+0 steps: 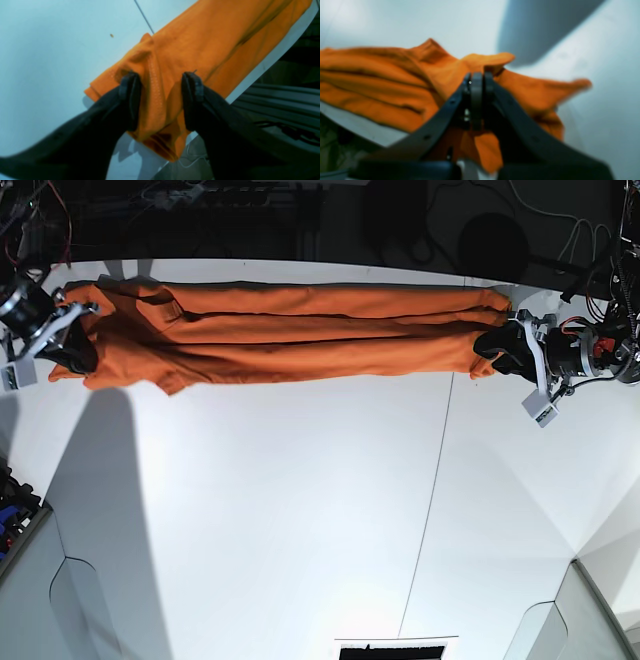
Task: Layout the t-shirt on the table in an organized manner, then fold the t-shirt properly
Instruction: 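Lift the grasped edge and fold it over onto the shirt with both grippers, then regrasp the ends of the folded strip with both grippers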
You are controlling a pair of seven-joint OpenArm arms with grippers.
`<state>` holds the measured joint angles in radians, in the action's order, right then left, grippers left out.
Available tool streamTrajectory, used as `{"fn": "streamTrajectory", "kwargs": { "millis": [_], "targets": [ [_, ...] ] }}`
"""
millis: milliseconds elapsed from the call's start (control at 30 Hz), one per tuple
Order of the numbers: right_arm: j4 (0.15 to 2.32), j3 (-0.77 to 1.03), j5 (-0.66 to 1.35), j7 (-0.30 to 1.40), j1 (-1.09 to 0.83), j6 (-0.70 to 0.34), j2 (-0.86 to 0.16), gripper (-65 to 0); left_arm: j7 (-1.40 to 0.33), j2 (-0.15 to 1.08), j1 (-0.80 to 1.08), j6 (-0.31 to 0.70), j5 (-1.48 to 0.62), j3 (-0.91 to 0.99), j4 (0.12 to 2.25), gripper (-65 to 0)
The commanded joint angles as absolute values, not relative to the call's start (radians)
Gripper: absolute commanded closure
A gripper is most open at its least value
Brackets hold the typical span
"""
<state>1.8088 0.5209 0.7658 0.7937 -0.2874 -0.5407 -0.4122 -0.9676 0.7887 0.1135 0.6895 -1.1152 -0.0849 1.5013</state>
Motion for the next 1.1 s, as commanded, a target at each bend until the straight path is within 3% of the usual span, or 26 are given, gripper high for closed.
{"fn": "streamTrajectory", "kwargs": {
  "millis": [0,167,200,300,367,867,933,1033,1067],
  "targets": [
    [1.844,0.543,0.790,0.773,-0.301,-0.547,-0.423,0.0,-0.951,0.809,0.101,0.698,-1.132,-0.075,1.513,-29.3],
    [1.859,0.559,0.784,0.773,-0.374,-0.546,-0.388,0.0,-0.950,0.809,0.100,0.698,-1.133,-0.075,1.513,-29.3],
    [1.859,0.559,0.776,0.776,-0.381,-0.547,-0.378,-2.9,-0.950,0.809,0.100,0.698,-1.134,-0.075,1.513,-29.3],
    [1.859,0.559,0.751,0.785,-0.391,-0.546,-0.353,-29.7,-0.951,0.809,0.100,0.698,-1.144,-0.075,1.513,-29.3],
    [1.860,0.564,0.752,0.782,-0.391,-0.546,-0.342,-34.5,-0.956,0.809,0.100,0.698,-1.144,-0.075,1.513,-29.3],
    [2.043,0.686,0.787,0.711,-0.374,-0.546,-0.229,-34.0,-1.067,0.809,0.101,0.698,-1.319,0.126,1.514,-29.3],
    [2.015,0.657,0.746,0.693,-0.360,-0.546,-0.230,-24.2,-1.068,0.810,0.101,0.698,-1.320,0.139,1.514,-29.3],
    [1.947,0.605,0.669,0.691,-0.339,-0.546,-0.230,0.0,-1.074,0.809,0.109,0.698,-1.320,0.139,1.514,-31.4],
    [1.922,0.589,0.646,0.691,-0.332,-0.546,-0.230,0.0,-1.073,0.810,0.118,0.698,-1.320,0.139,1.514,-33.4]
  ]
}}
